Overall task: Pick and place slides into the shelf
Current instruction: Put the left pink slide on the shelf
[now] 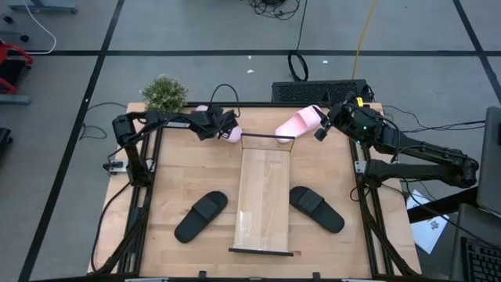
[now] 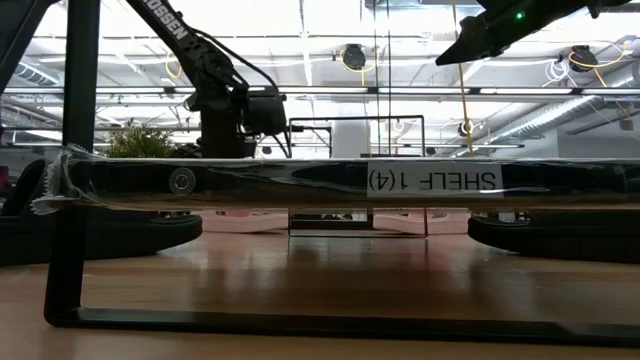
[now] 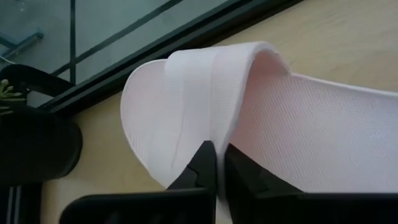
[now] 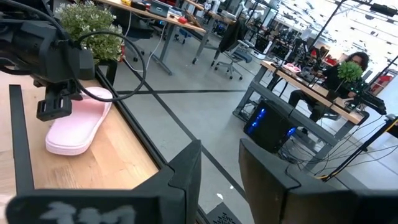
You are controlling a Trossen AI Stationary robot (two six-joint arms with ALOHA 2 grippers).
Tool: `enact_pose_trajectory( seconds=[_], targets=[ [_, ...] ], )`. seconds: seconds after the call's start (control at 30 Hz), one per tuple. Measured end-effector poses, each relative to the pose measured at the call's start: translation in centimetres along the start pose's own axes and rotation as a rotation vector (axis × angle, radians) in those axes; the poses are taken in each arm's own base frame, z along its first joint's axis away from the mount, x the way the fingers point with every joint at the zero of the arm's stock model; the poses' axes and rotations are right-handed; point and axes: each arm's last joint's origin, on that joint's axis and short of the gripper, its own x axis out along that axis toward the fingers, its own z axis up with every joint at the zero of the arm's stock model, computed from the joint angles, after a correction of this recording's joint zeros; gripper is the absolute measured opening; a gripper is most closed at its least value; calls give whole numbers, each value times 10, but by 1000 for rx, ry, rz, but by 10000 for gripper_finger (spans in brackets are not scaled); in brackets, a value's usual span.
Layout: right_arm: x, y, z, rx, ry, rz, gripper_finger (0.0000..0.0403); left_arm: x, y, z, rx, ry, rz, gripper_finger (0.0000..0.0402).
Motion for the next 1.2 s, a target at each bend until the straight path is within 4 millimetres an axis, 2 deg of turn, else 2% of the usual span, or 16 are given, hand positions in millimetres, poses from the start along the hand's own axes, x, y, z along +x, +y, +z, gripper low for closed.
enact_pose_trajectory(
  seconds=[0.13, 0.33, 0.5, 0.67, 0.8, 0.97, 1.07, 1.2],
  targets=[
    [0, 0, 0, 0, 0, 0, 100, -15, 7, 6, -43, -12, -45, 3],
    [0, 0, 0, 2, 0, -1, 100, -63, 30, 32, -119, -167, -57, 2],
    [0, 0, 0, 30, 0, -1, 100, -116, 48, 58, -204, -331, -126, 1],
    [0, 0, 0, 24, 1, -5, 100, -167, 57, 67, -190, -421, -166, 1],
    [0, 0, 0, 19, -1, -7, 100, -210, 58, 63, -145, -460, -209, 0],
    [0, 0, 0, 19, -1, -7, 100, -254, 49, 49, -93, -514, -331, 0],
    [0, 0, 0, 20, -1, -7, 100, -275, 43, 35, -56, -534, -409, 0],
    [0, 0, 1, 49, -8, -2, 100, -293, 35, 12, 14, -536, -479, 0]
  ],
)
